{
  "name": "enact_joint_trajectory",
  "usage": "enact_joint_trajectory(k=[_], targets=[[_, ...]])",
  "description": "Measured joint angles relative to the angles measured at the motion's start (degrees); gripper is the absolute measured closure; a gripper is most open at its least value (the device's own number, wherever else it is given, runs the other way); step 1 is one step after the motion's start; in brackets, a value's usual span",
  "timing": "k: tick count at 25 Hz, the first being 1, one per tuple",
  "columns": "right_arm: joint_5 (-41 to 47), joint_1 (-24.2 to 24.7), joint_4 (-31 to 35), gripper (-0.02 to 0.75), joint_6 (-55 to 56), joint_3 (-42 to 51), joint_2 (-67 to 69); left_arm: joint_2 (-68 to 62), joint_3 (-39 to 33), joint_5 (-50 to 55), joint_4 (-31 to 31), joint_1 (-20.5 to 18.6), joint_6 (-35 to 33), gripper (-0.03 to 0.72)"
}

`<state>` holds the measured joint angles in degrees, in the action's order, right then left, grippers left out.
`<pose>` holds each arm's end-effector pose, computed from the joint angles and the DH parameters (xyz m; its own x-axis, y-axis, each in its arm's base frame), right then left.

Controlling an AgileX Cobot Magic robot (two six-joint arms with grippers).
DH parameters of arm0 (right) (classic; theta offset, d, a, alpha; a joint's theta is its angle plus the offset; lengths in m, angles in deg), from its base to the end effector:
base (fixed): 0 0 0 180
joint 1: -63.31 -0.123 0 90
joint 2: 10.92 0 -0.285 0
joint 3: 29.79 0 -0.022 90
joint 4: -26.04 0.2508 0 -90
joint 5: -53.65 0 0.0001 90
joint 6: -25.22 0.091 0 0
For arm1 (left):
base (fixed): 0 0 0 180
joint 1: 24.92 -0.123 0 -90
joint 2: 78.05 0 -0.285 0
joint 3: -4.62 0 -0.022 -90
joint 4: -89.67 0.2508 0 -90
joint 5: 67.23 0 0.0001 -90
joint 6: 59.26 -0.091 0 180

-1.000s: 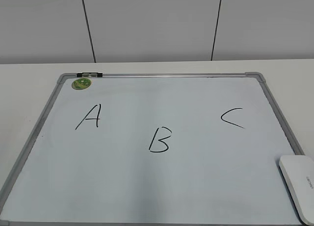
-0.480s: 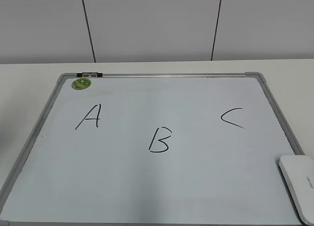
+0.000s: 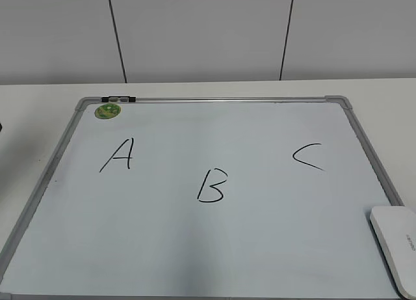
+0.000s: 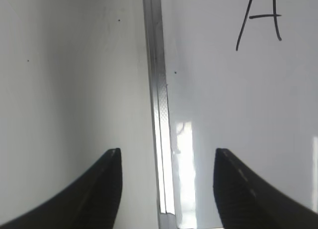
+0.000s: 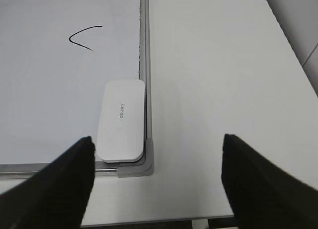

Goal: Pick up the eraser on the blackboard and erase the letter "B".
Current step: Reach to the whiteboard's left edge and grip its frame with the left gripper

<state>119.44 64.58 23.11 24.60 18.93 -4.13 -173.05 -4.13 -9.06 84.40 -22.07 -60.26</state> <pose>-0.0112 -0.0040 0.2696 -0.5207 -0.0202 -0.8535 0.0454 0.9976 -0.0514 0.3012 -0.0221 0.2825 -0.9507 0.0162 -0.3097 0.0443 0.9955 -0.0838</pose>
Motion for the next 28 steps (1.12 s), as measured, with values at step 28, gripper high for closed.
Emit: enact_joint_trajectory(k=[28], targets=[[0.0,0.0,0.0,0.15,0.0,0.0,0.0,-33.9,20.6,1.0,2.3,0.0,0.0,0.254]])
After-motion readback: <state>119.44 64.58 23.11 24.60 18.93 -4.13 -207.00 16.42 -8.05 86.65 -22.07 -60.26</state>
